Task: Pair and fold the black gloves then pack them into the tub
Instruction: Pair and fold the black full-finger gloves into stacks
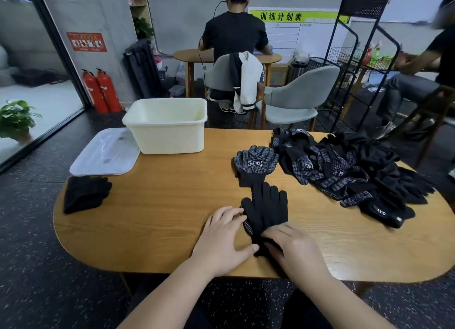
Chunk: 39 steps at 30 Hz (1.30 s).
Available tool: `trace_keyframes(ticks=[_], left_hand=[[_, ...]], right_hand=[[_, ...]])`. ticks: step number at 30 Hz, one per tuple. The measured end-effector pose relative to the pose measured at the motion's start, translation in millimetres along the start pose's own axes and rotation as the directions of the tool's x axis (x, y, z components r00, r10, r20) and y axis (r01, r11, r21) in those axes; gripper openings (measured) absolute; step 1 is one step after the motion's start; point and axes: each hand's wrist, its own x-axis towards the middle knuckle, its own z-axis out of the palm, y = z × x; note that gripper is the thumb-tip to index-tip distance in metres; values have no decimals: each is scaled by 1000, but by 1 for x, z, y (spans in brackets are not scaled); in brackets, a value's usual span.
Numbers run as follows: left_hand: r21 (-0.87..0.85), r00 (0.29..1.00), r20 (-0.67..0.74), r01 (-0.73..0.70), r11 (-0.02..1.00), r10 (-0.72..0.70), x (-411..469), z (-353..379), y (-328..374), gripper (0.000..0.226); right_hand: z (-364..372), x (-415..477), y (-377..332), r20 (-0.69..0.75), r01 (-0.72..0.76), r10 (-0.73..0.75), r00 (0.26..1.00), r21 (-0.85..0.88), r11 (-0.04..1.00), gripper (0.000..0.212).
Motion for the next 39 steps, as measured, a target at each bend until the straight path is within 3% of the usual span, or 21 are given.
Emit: trace_keyframes(ticks=[6,11,18,34,37,39], left_hand=[[-20,1000,-9,23,1000,-23,-2,-3,3,97],[-81,999,-12,50,995,-51,-3,-5,4,105],[-72,999,-14,30,997,-31,-2,-1,1,101],[53,998,36,-44,998,42,-3,-1,-2,67],[13,1000,14,-23,1000,23,-4,-1,-1,59],[27,1000,29,5,1000,-6,-4,0,1,67]], right_hand=[[-13,10,-8,-194,48,-49,980,-8,999,17],[2,-12,-10,-142,126,-130,981,-39,991,18],[5,-22,-14,-121,115,-115,986,-3,993,23],[1,-19,-10,-45,174,-172,984,56,983,14],[-5,-10,-11,-49,107,-102,994,117,987,19],[-7,3,-11,-65,48,-39,997,137,989,25]])
